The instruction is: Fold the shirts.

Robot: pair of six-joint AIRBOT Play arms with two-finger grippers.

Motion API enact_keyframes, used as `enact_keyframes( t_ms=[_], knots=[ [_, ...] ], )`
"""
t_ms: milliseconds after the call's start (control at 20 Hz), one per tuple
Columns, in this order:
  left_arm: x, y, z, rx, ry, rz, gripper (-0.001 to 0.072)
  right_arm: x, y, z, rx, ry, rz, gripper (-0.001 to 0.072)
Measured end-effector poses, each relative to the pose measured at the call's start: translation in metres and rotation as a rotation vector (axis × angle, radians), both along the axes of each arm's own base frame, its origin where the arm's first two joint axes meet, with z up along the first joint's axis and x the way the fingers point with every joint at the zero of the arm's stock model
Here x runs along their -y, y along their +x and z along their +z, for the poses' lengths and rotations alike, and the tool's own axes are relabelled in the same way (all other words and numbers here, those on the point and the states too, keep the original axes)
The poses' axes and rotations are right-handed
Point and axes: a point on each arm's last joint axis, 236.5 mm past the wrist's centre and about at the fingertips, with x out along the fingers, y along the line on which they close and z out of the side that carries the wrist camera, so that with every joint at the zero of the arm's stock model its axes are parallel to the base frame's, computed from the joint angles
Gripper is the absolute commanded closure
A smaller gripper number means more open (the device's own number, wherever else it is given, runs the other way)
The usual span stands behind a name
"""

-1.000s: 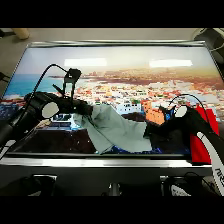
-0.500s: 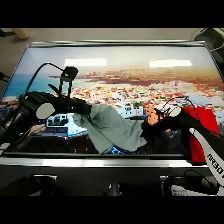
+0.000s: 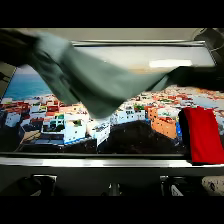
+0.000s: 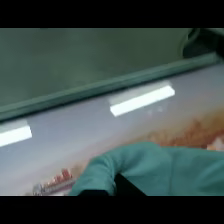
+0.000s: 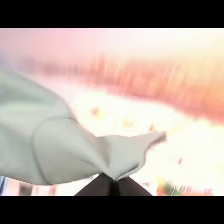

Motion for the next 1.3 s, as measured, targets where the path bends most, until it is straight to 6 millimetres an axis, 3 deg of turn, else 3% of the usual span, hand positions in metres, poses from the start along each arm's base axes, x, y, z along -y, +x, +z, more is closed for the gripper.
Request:
enact_keyframes(
  t_ms=[100,200,250,350,400,550,650,750,850,950,1000,1050,1100,1150,1200,1300],
  knots=[
    [-0.022,-0.032,0.058,0.141,-0.072,0.007,0.0679,0.019,-0.044,0.075,0.207,0.033,-0.104,0.0695],
    [-0.037,-0.057,0.096,0.246,-0.123,0.009,0.0679,0.028,-0.085,0.112,0.308,0.081,-0.158,0.0695],
    [-0.041,-0.063,0.106,0.277,-0.136,0.01,0.0679,0.031,-0.097,0.118,0.32,0.097,-0.176,0.0695],
    [-0.043,-0.063,0.112,0.304,-0.132,0.019,0.0679,0.035,-0.112,0.113,0.282,0.106,-0.2,0.0694],
    [-0.042,-0.056,0.109,0.302,-0.116,0.03,0.0679,0.035,-0.115,0.101,0.226,0.102,-0.204,0.0694],
    [-0.036,-0.009,0.08,0.239,-0.043,0.088,0.0679,0.036,-0.11,0.038,-0.049,0.048,-0.209,0.0694],
    [-0.03,0.04,0.04,0.148,0.023,0.13,0.0679,0.037,-0.105,-0.022,-0.294,-0.002,-0.205,0.0694],
    [-0.016,0.095,-0.02,0.018,0.089,0.148,0.0679,0.039,-0.107,-0.086,-0.519,-0.039,-0.203,0.0694],
    [0.009,0.147,-0.106,-0.168,0.136,0.121,0.0678,0.039,-0.106,-0.152,-0.699,-0.051,-0.207,0.0694],
    [0.043,0.184,-0.208,-0.378,0.151,0.065,0.0647,0.036,-0.104,-0.214,-0.818,-0.03,-0.228,0.0694],
    [0.061,0.194,-0.261,-0.494,0.15,0.034,0.0486,0.032,-0.103,-0.242,-0.86,-0.004,-0.236,0.0694],
    [0.076,0.197,-0.308,-0.604,0.134,0.009,0.0202,0.027,-0.105,-0.263,-0.896,0.024,-0.24,0.0694],
    [0.092,0.194,-0.35,-0.722,0.1,-0.016,0.0071,0.023,-0.107,-0.28,-0.924,0.049,-0.242,0.0694],
    [0.103,0.188,-0.384,-0.833,0.063,-0.034,0.0074,0.02,-0.108,-0.292,-0.941,0.068,-0.25,0.0694],
    [0.107,0.181,-0.405,-0.918,0.03,-0.048,0.0073,0.018,-0.11,-0.301,-0.955,0.079,-0.253,0.0694],
    [0.089,0.172,-0.422,-1.04,0.0,-0.047,0.0079,0.018,-0.11,-0.312,-0.961,0.087,-0.257,0.0694]
  ],
)
